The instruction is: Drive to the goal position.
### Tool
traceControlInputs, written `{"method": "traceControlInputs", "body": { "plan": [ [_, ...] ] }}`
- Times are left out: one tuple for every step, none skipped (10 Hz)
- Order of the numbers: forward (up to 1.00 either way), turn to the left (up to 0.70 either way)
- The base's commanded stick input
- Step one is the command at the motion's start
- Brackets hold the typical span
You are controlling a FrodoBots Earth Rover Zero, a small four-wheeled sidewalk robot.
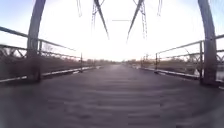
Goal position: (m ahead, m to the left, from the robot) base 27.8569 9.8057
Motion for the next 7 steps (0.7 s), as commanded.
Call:
{"method": "traceControlInputs", "body": {
  "plan": [
    [1.0,0.03],
    [1.0,0.03],
    [1.0,0.03],
    [1.0,0.04],
    [1.0,0.03],
    [1.0,0.03],
    [1.0,0.03]
  ]
}}
